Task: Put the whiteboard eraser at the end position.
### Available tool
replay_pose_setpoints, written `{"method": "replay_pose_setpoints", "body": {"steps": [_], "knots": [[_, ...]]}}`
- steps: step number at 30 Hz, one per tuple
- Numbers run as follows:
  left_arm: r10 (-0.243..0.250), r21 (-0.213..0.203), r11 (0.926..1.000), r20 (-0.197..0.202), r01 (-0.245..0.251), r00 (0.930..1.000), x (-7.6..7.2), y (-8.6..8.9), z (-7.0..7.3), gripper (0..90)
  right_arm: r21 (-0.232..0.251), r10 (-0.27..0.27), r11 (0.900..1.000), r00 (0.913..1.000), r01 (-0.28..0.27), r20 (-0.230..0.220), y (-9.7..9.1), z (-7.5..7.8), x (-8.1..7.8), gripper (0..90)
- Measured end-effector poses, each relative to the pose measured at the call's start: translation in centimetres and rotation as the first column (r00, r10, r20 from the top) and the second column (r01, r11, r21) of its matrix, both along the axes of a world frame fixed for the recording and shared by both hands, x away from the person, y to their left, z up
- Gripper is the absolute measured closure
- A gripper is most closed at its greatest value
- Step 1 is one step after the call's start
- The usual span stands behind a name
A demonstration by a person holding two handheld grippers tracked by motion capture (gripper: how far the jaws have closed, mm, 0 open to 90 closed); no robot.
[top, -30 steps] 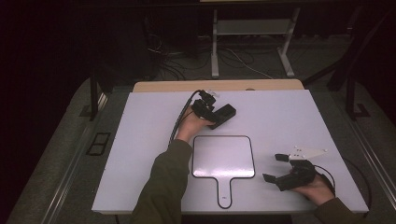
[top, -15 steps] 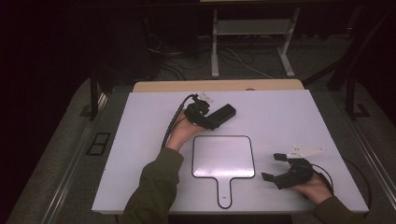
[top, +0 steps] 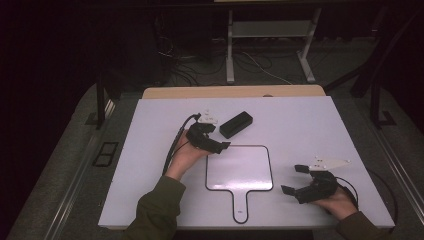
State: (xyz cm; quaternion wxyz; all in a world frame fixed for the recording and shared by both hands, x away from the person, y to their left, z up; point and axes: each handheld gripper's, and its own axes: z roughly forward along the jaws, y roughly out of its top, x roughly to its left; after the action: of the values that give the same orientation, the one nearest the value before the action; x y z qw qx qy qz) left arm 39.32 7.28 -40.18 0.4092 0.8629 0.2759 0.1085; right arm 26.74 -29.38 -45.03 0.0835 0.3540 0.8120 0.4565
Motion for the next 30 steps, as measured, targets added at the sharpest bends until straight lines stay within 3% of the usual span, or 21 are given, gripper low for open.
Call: {"method": "replay_pose_setpoints", "body": {"steps": [3, 21, 30], "knots": [[0.006, 0.011, 0.9999, 0.011, -0.006, 0.9999, -1.0, 0.5, -0.1, 12.4, 0.002, -0.003, 1.0, 1.0, 0.003, 0.007, -0.1, 0.1, -0.1, 1.5], [0.02, -0.056, 0.9983, 0.069, -0.016, 0.9974, -6.2, 4.0, -0.7, 6.2, 0.004, -0.008, 1.0, 0.9998, 0.008, 0.015, -0.4, 0.4, -0.4, 1.5], [0.045, -0.074, 0.9965, 0.06, -0.041, 0.9972, -7.8, 5.5, -1.5, 0.0, 0.005, -0.011, 0.9999, 0.9998, 0.011, 0.018, -0.4, 0.4, -0.4, 1.5]]}}
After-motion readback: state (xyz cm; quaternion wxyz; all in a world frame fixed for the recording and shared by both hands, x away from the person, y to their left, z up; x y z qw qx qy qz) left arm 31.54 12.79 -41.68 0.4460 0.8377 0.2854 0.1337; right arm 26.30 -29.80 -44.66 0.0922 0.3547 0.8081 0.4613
